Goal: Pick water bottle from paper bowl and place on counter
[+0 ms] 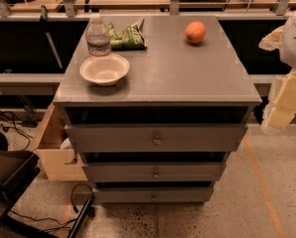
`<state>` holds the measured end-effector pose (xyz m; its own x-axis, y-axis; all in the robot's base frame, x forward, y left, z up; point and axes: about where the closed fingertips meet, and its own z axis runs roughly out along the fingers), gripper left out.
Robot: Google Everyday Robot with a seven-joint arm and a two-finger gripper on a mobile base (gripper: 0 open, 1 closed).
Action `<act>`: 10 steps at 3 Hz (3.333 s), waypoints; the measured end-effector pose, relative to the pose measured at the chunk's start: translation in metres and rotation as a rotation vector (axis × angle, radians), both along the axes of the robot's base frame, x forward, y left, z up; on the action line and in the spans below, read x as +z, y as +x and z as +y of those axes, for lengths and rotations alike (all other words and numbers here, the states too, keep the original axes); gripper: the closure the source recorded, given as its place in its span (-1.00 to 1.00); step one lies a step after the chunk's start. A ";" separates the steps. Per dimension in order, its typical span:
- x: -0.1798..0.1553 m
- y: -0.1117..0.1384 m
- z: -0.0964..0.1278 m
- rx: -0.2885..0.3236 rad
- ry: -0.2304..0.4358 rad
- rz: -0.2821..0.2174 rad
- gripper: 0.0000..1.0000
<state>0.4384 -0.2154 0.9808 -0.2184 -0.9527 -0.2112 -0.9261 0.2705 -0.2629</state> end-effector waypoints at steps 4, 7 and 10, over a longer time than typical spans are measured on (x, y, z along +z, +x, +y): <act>0.041 0.076 0.025 0.147 0.528 -0.249 -1.00; 0.079 0.075 0.108 0.249 0.953 -0.259 -1.00; 0.026 0.165 0.195 0.209 1.103 -0.268 -1.00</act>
Offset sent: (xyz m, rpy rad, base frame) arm 0.0354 0.0332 0.0634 0.5434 -0.2617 0.1687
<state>0.6038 -0.0201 1.0066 0.0997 -0.2332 -0.9673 -0.9301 0.3236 -0.1739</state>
